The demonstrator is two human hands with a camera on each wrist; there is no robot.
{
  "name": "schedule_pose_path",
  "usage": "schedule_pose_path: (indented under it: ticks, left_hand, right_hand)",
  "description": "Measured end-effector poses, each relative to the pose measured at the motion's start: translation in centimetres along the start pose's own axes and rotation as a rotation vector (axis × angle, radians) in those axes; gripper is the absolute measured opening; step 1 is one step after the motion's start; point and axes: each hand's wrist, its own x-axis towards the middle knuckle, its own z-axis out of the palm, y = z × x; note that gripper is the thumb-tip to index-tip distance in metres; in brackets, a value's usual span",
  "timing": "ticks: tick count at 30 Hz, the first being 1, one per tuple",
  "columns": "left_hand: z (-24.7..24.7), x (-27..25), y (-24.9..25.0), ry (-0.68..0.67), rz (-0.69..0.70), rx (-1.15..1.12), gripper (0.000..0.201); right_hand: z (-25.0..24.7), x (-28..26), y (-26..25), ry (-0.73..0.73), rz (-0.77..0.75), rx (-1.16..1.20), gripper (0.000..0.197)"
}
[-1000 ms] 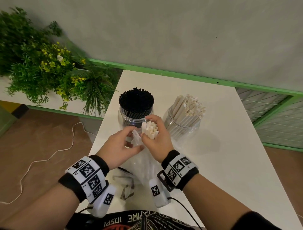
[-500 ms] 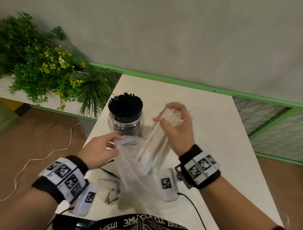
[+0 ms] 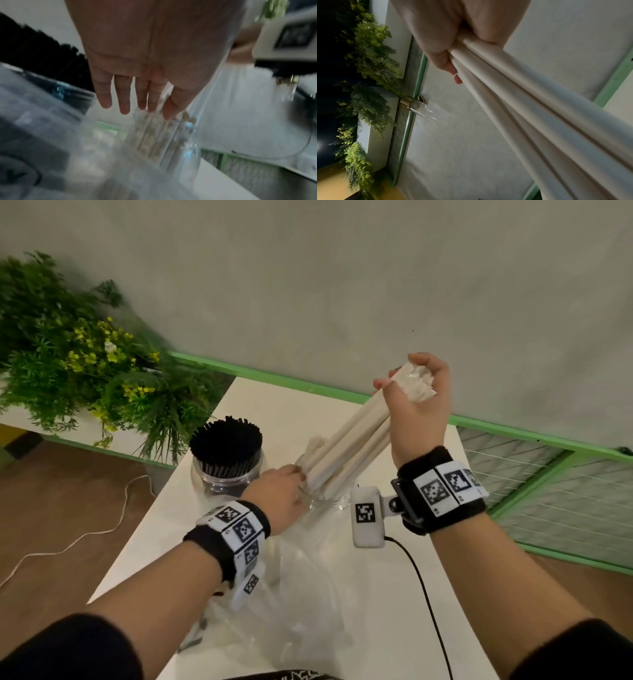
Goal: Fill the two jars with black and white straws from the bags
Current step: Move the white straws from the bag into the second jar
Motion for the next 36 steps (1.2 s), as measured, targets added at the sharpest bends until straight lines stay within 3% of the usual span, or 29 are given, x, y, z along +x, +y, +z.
schedule_pose_path:
  ticks: [3,7,13,18,26,31,36]
  left_hand:
    - [1.1,0.5,0.2,0.008,0.008,0.067,0.043]
    - [1.8,-0.2,0.1,0.138,0.031,0.045,0.041]
    - [1.2,-0.4,-0.4,0.065,0.032,-0.007,0.038]
    - [0.8,0.1,-0.7,0.157,-0.039,-0.133,0.024]
    - [0.8,1.3,-1.2,0.218,0.014,-0.222,0.032]
    - [0.0,1.9,-1.1,0.202,-0.080,-0.315,0.050]
    - [-0.4,2.2,-1.1,0.117,-0.212,-0.562,0.065]
  right_hand:
    - [0.3,0.2,0.1,0.001,-0.026,-0.031,0.040]
    - [1.1,-0.2,0.5,-0.038,-0.078,-0.070,0.039]
    - [2.0,-1.0,1.1,-0.111,-0.134,-0.104,0.037]
    - [2.4,-1.8,1.6,-0.224,-0.162,-0.108,0.037]
    - [2.5,-1.8,1.8,-0.291,-0.183,-0.092,0.036]
    - [2.2,-1.9,3.3,-0.329,-0.125,-0.147,0.033]
    - [-0.1,-1.6,6.7,-0.431,-0.044,-0.477,0.024]
